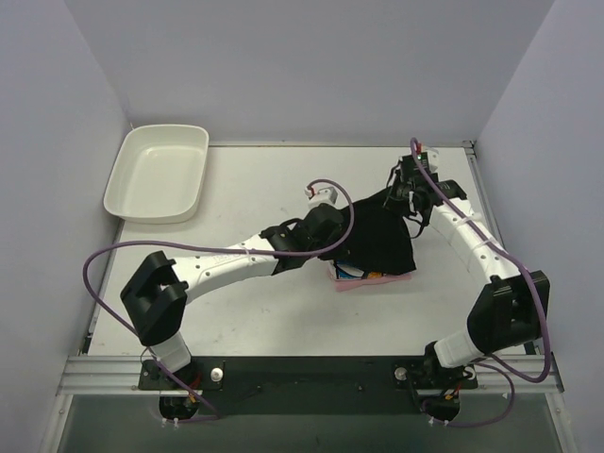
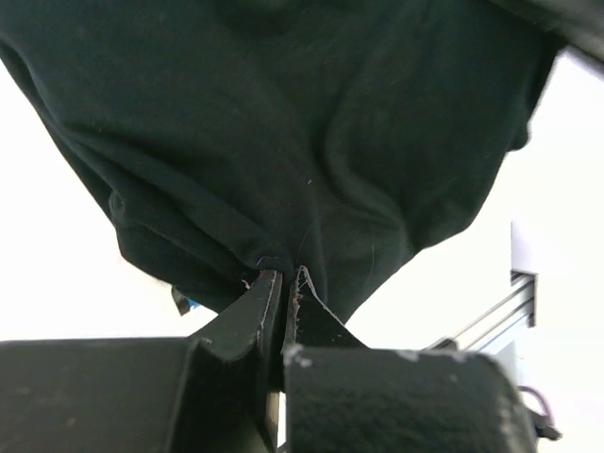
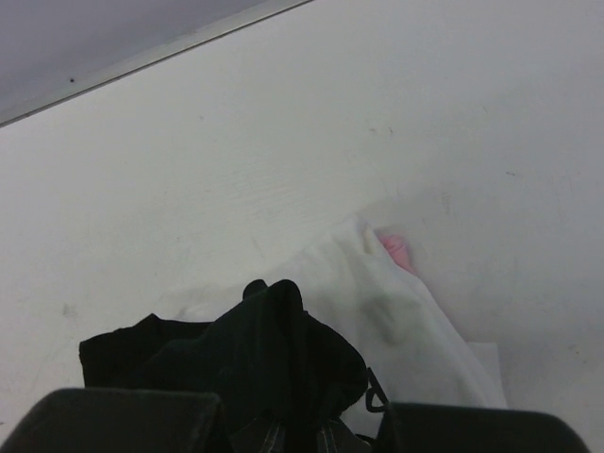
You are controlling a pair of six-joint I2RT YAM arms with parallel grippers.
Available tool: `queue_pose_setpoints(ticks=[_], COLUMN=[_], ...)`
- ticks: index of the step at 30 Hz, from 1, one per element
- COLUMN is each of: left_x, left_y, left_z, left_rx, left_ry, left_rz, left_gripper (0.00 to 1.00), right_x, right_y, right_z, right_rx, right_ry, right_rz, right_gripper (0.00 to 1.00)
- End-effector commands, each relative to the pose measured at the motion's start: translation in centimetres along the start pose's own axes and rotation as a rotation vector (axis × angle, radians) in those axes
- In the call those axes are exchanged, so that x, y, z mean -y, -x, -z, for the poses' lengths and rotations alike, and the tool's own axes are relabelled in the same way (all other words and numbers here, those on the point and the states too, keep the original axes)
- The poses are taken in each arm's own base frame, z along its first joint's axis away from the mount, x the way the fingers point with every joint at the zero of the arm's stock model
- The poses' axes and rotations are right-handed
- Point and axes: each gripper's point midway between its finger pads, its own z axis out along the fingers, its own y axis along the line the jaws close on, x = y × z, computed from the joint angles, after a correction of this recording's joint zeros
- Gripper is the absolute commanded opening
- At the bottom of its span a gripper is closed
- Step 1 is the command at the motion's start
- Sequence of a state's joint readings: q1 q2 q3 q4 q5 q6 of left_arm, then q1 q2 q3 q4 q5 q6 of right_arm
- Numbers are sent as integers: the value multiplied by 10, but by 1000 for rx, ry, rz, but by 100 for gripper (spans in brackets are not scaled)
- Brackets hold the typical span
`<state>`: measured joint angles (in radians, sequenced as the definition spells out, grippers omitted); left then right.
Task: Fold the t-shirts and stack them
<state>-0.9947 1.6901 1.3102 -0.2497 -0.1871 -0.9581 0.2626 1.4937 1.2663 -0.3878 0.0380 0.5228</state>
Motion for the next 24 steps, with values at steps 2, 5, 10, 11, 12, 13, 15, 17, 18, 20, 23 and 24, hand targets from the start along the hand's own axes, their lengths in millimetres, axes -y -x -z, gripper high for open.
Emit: queue_pose_setpoints(ticks=[2,5,10,11,12,13,15,17,18,20,23,24], left_x=[3,-2,-20,-22,-26,-27,-31,-32,-34,-36,-39,-39], left_y=[-29,-44,-65,-68,-70,-72,-74,-74,-75,-74,-74,-73], left_z=[-14,-19,-22,-22,-20,-20,-18,-16,-16,-16,-16,-16], left_rx=[-26,-46,-73,-80,-83,-83,-83,-82,-83,-81,-76,-75], left_ry=[-36,-33,-9,-10,-5,-5,1,2,8,15,29,32], left_rz=[-12,-25,-27,-28,-29,-30,-32,-30,-29,-28,-28,-27], left_gripper=[0,0,0,0,0,0,0,0,0,0,3,14], right_x=[22,29,33,34,33,33,30,30,29,30,34,34], right_y=[14,17,27,28,30,31,33,29,28,24,21,21], right_z=[1,-5,-14,-16,-20,-22,-28,-35,-37,-45,-59,-62], right_rx=[87,99,105,101,101,100,96,73,68,56,46,43], right_ry=[-29,-40,-45,-45,-41,-39,-35,-40,-36,-41,-65,-66], right_rz=[-60,-77,-99,-106,-109,-113,-115,-121,-122,-124,-112,-106], right_gripper=[0,0,0,0,0,0,0,0,0,0,0,3])
